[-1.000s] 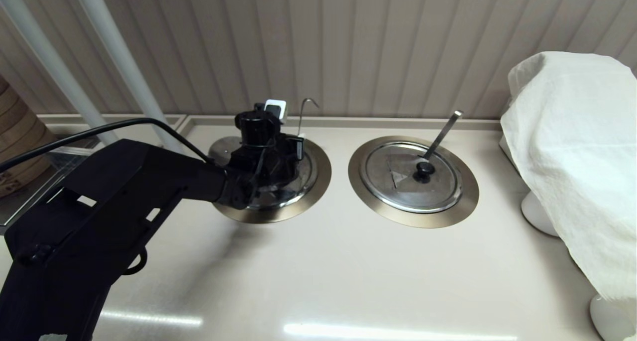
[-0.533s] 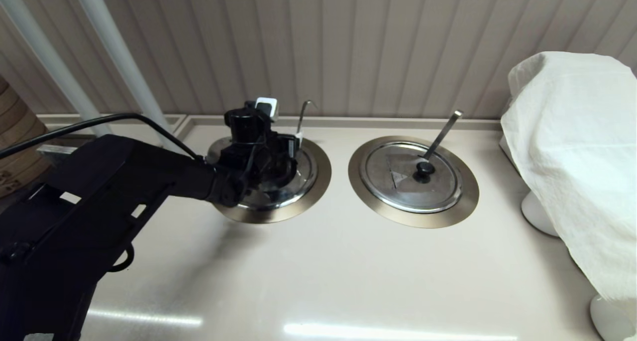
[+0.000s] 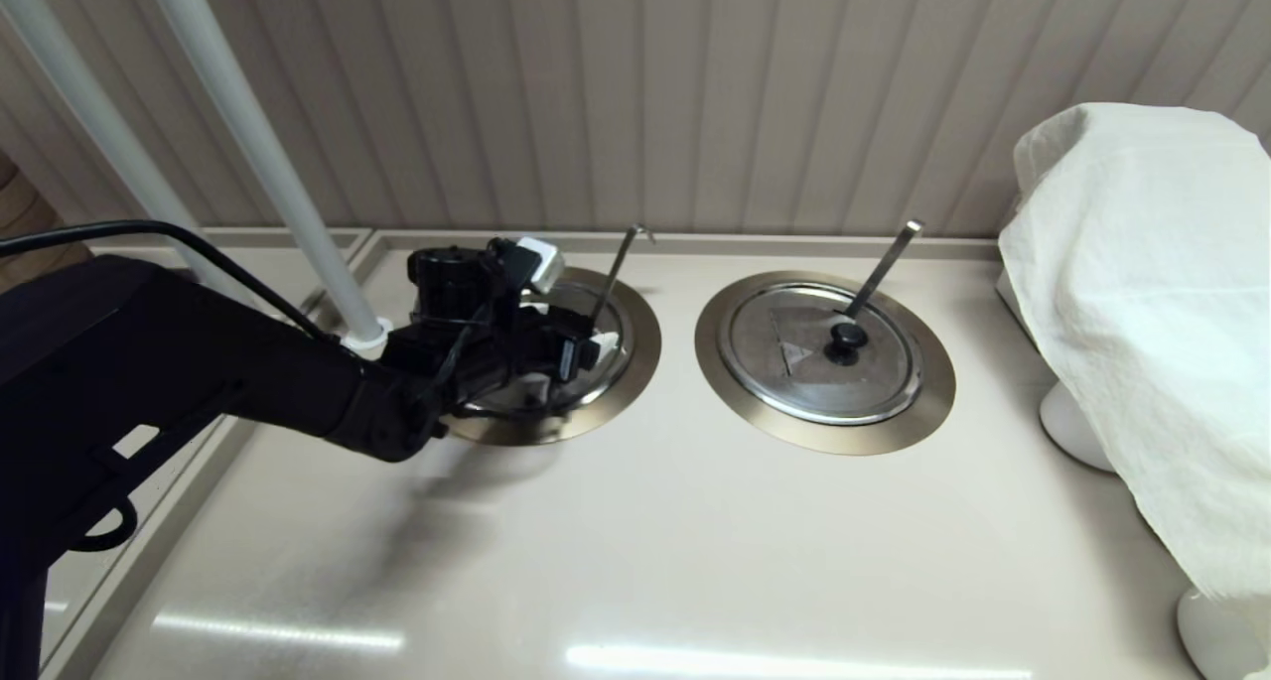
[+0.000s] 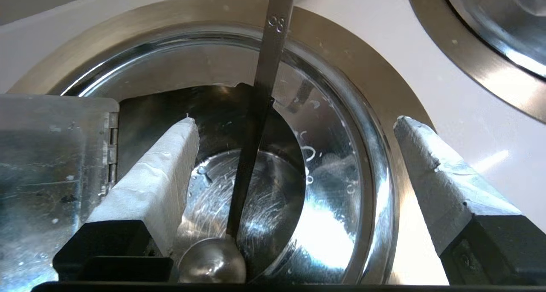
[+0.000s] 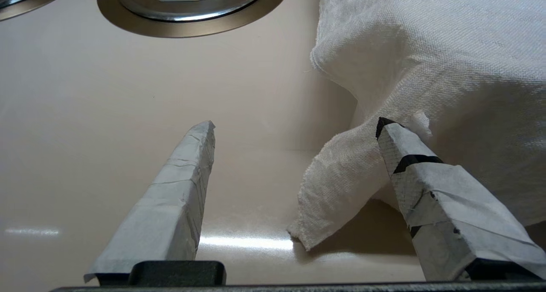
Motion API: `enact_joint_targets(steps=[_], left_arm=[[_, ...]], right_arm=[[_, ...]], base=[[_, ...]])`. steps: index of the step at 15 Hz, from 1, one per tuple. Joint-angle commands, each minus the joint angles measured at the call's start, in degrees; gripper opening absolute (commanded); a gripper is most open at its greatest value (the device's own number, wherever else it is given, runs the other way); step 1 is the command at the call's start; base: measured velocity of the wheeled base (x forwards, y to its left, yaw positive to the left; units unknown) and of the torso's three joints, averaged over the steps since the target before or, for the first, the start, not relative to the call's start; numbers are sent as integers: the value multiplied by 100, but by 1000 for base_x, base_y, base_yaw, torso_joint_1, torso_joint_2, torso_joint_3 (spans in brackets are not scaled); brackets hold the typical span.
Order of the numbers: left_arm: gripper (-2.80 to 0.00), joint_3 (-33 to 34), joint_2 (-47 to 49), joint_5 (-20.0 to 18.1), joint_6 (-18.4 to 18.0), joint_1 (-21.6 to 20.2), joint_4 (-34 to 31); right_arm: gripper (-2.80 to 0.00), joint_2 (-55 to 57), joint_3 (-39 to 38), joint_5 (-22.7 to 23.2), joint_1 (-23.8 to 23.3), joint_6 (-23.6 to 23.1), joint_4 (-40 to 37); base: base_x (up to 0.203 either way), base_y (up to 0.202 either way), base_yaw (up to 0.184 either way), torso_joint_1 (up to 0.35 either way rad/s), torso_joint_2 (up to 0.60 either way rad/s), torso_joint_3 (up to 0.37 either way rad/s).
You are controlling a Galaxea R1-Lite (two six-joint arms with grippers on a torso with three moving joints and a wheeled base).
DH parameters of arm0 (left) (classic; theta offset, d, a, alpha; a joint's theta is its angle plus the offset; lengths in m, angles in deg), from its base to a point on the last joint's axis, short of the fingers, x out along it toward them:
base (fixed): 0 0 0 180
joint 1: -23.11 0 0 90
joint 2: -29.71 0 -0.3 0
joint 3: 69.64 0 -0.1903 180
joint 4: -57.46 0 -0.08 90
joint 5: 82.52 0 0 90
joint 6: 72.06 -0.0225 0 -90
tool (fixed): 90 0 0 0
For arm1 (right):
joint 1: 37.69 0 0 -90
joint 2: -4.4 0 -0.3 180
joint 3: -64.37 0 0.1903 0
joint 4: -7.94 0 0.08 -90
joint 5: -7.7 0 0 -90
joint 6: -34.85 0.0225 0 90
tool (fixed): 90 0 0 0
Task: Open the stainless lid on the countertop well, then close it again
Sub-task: Close the lid
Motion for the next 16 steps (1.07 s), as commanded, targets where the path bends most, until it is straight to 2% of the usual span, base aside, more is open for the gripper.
enact_joint_targets(steps=[1,4,6,8,10,13,16], left_arm=[[0,119,-227,-38,-56,-177,26],[0,-211,-579,-221,94,-857,-82],[0,-880,-769,-336,964,-1195,-698],[0,-1746,-803,-660,1767,-1631,-1870],[0,-2553,-650,-975,2245,-2067,-2901],[0,-3003,-103,-1109,2423,-2479,-3424],[0,-3229,243,-1258,2435,-2529,-3905]], right_arm=[[0,-2,0,1,0,0,1],[0,-2,0,8,0,0,1],[0,-2,0,2,0,0,1],[0,-2,0,1,0,0,1],[0,-2,0,1,0,0,1],[0,-2,0,1,0,0,1],[0,-2,0,1,0,0,1]], base=[[0,0,0,0,0,0],[0,0,0,0,0,0],[0,0,0,0,0,0],[0,0,0,0,0,0],[0,0,0,0,0,0],[0,0,0,0,0,0],[0,0,0,0,0,0]])
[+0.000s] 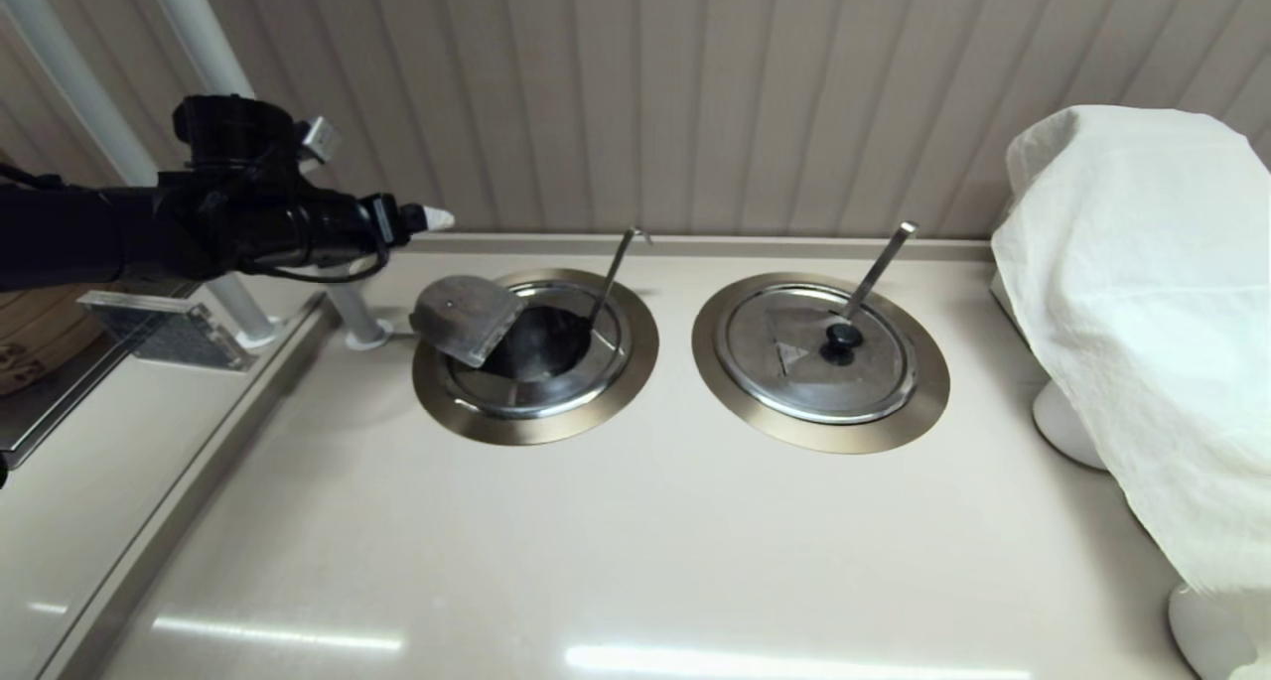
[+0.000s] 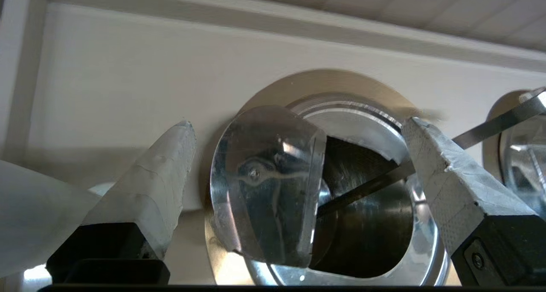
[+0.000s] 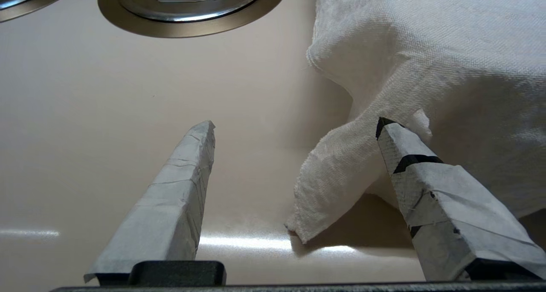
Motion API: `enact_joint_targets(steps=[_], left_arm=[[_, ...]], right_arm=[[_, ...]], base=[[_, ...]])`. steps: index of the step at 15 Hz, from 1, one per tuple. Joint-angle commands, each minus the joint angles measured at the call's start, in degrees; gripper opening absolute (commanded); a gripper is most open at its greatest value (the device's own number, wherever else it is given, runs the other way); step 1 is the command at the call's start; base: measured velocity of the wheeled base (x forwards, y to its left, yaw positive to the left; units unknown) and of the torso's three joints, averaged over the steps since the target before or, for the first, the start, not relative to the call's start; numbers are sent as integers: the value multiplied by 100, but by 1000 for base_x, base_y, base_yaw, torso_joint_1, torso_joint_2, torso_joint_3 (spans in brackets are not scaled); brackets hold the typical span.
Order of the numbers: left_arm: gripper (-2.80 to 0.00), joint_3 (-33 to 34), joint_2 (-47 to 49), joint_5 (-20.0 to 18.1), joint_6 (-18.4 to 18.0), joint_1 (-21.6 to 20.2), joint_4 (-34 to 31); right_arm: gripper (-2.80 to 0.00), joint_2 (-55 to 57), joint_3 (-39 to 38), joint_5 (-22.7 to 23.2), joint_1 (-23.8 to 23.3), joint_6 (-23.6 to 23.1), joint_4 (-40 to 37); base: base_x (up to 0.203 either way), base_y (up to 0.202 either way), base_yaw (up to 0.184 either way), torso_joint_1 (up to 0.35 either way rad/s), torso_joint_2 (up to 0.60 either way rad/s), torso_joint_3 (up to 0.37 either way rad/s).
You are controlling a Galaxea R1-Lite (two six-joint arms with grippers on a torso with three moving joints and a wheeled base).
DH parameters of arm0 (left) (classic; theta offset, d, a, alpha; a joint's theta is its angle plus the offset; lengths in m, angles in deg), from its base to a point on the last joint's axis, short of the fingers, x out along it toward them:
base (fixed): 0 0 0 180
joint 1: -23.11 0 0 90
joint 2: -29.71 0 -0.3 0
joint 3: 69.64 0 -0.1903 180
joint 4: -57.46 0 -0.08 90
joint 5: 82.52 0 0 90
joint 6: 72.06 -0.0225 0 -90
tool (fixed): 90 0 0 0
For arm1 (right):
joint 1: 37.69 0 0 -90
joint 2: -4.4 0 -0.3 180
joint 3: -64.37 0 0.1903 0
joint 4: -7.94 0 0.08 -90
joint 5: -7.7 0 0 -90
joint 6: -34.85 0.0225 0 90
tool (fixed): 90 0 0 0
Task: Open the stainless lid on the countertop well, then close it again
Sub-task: Close the lid
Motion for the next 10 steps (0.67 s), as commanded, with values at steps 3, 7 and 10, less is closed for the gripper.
enact_joint_targets(steps=[3,7,10], left_arm=[[0,-190,632,5,51,-46,-94],[0,-209,783,24,42,-28,-86],[0,-209,826,15,42,-1,-94]], right_arm=[[0,-2,0,3,0,0,1],[0,-2,0,1,0,0,1],[0,-2,0,-1,0,0,1]], base=[[0,0,0,0,0,0],[0,0,0,0,0,0],[0,0,0,0,0,0]])
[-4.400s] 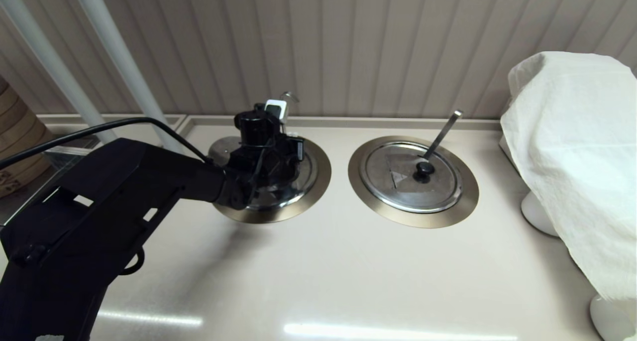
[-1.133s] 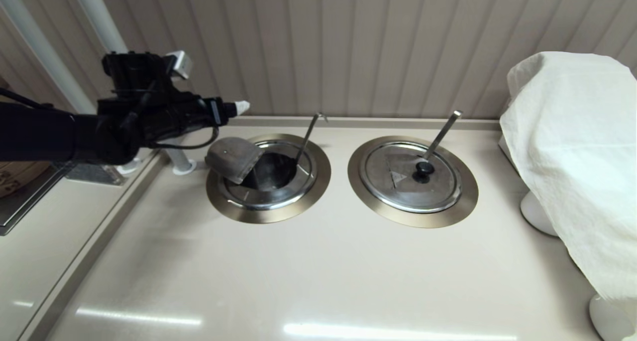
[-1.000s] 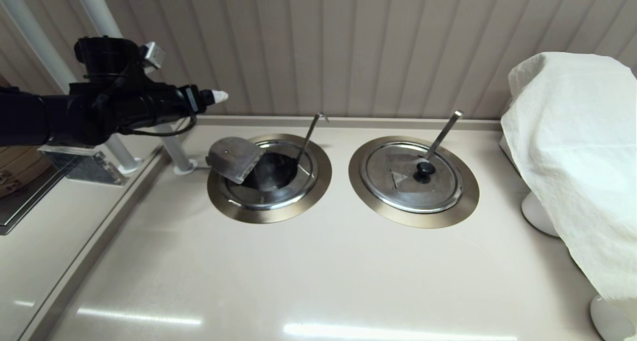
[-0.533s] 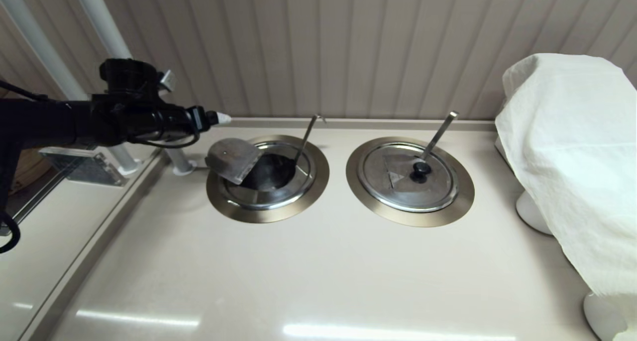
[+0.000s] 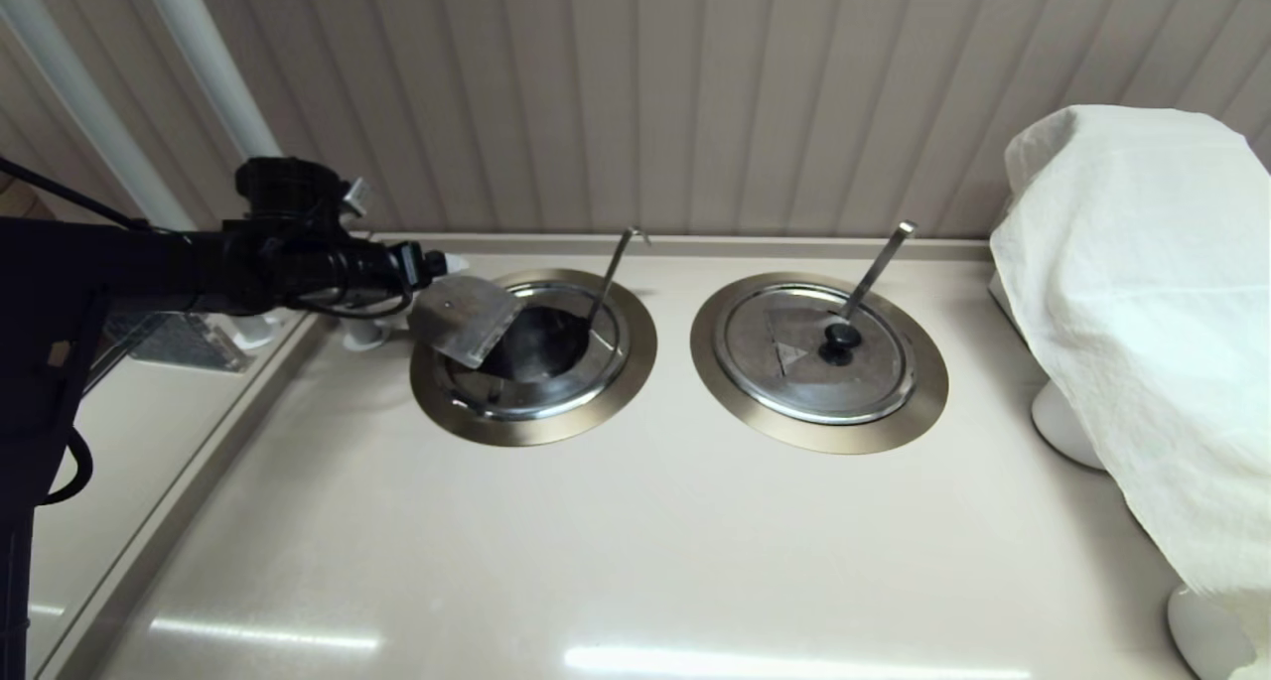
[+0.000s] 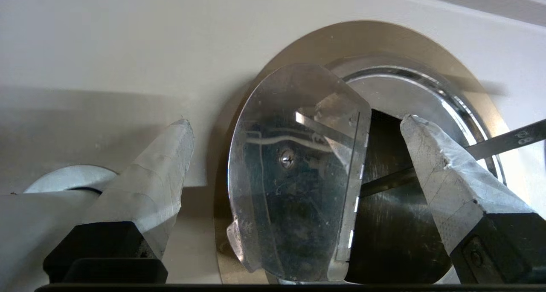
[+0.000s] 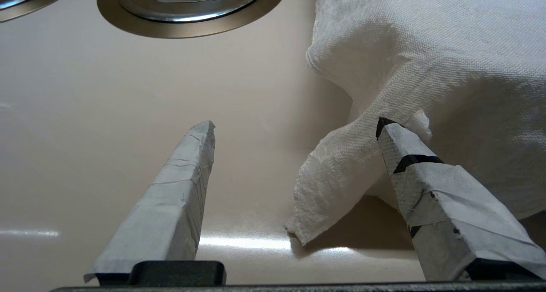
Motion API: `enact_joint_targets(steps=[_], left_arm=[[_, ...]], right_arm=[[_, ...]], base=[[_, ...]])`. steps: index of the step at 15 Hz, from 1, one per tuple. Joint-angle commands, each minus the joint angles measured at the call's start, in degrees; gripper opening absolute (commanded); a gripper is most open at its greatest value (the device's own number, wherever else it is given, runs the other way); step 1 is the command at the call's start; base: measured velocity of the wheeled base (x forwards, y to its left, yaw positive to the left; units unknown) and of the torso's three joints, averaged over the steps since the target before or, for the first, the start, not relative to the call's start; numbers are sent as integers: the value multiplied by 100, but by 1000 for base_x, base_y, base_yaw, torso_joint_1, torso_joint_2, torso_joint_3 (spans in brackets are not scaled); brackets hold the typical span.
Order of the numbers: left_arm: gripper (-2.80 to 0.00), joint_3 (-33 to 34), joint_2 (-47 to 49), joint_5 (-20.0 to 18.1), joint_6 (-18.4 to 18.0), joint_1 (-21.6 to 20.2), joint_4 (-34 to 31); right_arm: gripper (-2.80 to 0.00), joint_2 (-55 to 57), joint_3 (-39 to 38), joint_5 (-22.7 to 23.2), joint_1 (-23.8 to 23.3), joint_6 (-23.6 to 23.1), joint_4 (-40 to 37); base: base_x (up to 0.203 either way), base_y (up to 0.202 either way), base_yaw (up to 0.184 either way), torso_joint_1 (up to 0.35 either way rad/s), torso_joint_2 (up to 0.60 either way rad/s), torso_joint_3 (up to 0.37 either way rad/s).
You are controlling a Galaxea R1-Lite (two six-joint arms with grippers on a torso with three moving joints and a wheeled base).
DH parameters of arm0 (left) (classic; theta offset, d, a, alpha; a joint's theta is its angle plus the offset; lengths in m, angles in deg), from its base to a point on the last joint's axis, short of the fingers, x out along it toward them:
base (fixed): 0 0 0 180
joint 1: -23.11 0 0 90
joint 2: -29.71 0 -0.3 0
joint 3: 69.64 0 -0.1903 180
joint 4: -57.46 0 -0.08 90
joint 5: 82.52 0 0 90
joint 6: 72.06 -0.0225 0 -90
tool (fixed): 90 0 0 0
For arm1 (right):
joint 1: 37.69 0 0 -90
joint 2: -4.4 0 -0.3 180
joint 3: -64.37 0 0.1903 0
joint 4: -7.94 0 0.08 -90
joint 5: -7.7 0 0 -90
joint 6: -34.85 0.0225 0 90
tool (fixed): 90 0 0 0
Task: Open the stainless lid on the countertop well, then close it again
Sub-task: Close the lid
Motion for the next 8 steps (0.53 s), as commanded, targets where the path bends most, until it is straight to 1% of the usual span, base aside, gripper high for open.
enact_joint_targets(steps=[1,3,6,8], left_arm=[[0,0,137,1,4,38,-8],[0,3,158,-10,4,80,-8],[0,57,169,11,13,306,-17],[0,86,134,17,21,379,-17]], right_arm=[[0,-2,0,1,0,0,1],[0,-2,0,1,0,0,1],[0,-2,0,1,0,0,1],[0,-2,0,1,0,0,1]], base=[[0,0,0,0,0,0],[0,0,0,0,0,0],[0,0,0,0,0,0],[0,0,0,0,0,0]])
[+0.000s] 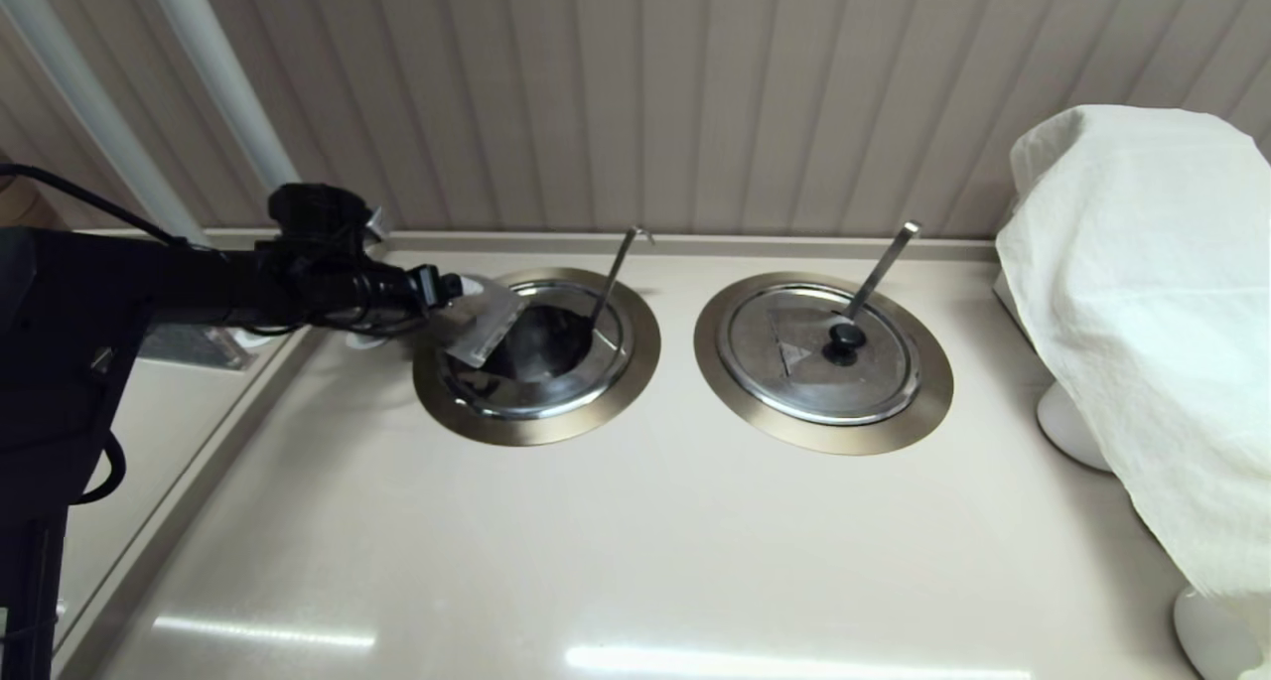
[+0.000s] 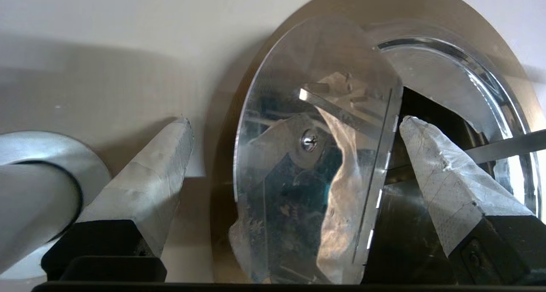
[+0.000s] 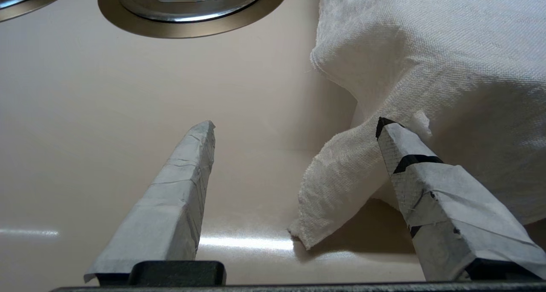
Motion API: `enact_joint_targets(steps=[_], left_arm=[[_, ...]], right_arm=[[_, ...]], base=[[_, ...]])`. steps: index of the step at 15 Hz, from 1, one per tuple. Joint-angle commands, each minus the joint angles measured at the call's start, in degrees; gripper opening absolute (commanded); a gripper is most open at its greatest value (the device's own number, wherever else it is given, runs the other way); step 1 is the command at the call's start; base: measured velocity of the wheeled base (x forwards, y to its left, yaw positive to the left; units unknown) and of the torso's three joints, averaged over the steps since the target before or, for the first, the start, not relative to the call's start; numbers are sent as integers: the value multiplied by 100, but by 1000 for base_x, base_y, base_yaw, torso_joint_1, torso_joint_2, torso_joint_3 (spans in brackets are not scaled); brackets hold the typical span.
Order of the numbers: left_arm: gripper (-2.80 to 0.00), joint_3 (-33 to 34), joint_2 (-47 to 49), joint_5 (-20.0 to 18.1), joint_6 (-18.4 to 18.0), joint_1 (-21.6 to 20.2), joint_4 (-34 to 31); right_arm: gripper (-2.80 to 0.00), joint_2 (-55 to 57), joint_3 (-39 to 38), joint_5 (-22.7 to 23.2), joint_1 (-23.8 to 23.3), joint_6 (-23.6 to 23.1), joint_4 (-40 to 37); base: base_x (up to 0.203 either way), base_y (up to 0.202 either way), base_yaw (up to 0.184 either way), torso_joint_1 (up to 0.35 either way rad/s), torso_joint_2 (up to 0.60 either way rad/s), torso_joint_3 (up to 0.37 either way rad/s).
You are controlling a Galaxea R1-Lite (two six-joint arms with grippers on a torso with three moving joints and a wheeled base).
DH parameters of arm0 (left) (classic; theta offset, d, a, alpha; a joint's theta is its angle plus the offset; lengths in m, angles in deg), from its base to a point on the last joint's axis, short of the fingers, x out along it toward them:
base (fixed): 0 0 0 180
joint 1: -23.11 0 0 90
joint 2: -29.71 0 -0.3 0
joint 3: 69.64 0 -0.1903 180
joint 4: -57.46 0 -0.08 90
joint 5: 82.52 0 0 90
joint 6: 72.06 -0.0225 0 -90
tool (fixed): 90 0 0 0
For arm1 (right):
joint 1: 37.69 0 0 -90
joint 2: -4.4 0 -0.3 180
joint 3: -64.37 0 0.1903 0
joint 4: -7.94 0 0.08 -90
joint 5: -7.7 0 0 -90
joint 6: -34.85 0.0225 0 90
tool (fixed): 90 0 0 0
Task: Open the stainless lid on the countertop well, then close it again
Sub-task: Close the lid
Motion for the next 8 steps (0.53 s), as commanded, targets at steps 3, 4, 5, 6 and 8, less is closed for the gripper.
enact_joint_targets(steps=[3,4,5,6,8], left_arm=[[0,83,-77,-31,-17,146,40],[0,87,-95,-31,-17,181,40],[0,122,-113,-31,-17,200,40],[0,156,-149,-31,-17,231,40],[0,202,-194,-31,-17,295,40]], right_arm=[[0,-2,0,11,0,0,0],[0,-2,0,8,0,0,0],[0,-2,0,2,0,0,0],[0,-2,0,2,0,0,0],[0,-2,0,11,0,0,0]], base=[[0,0,0,0,0,0],[0,0,0,0,0,0],[0,0,0,0,0,0],[0,0,0,0,0,0],[0,0,0,0,0,0]])
